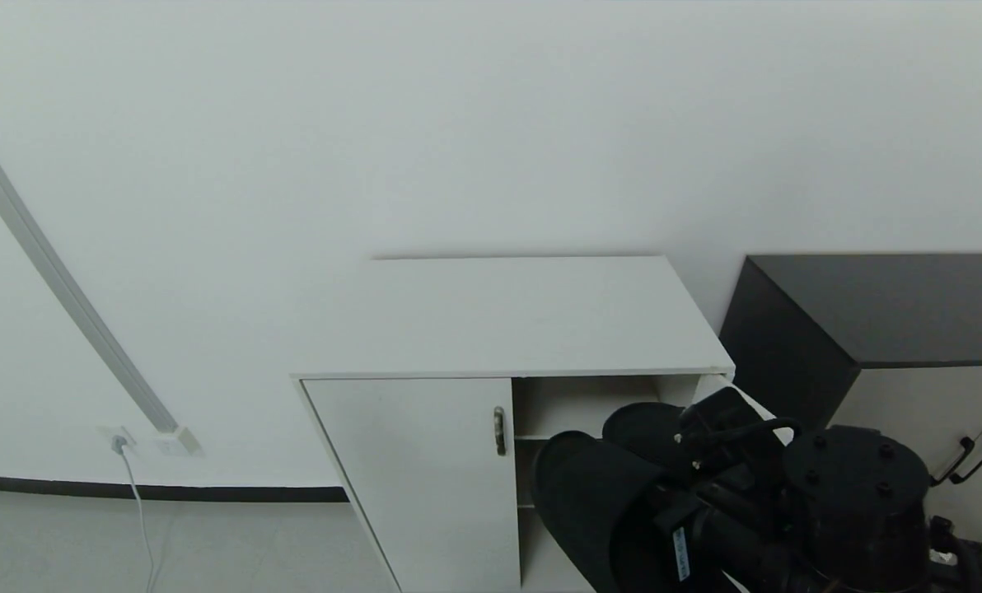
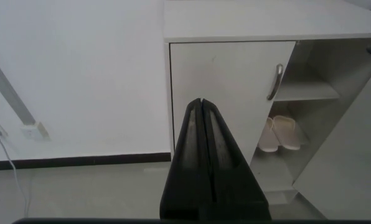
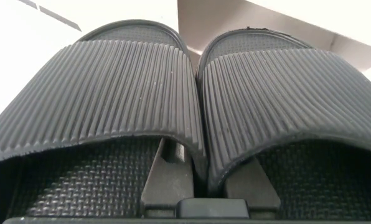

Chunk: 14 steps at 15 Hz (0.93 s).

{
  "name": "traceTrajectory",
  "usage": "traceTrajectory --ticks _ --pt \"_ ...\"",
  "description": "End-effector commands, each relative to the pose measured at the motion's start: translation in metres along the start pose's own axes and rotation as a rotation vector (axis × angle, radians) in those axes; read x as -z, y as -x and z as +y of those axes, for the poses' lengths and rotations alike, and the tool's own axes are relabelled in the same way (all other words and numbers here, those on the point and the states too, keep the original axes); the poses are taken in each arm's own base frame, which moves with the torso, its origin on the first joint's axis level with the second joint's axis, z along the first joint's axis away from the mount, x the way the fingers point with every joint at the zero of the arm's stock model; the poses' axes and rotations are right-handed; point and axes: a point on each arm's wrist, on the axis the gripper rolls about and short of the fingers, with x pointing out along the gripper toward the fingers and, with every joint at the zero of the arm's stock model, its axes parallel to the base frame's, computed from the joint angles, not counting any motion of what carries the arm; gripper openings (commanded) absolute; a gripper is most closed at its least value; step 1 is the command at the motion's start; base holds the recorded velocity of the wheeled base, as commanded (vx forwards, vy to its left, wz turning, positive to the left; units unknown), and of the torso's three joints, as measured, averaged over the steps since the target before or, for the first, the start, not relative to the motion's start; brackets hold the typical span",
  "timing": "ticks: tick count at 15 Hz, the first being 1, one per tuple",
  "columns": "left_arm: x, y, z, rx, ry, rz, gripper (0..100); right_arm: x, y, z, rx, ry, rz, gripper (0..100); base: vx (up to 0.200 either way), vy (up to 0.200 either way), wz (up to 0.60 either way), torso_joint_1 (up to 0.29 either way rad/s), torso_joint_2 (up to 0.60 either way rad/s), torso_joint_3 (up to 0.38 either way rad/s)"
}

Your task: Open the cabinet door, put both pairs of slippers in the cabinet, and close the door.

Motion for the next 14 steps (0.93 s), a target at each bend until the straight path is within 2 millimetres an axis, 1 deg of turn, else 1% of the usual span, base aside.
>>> traceTrajectory --ticks 1,4,14 --pt "0.0000 0.0000 0.0000 0.001 0.000 0.000 0 0.0013 -0.0004 0.0001 0.000 0.002 0.005 0 0.000 0.000 0.00 -0.168 0.41 0.227" --pt "0.0000 0.0000 0.0000 0.001 0.000 0.000 0 0.0017 -0.0002 0.0001 0.000 0.003 0.006 0 0.000 0.000 0.00 -0.204 0.47 0.263" --pt "0.0000 0.0000 0.0000 0.001 0.001 0.000 0 0.0037 0.0000 -0.0002 -0.003 0.006 0.014 0 0.000 0.000 0.00 -0.213 0.54 0.318"
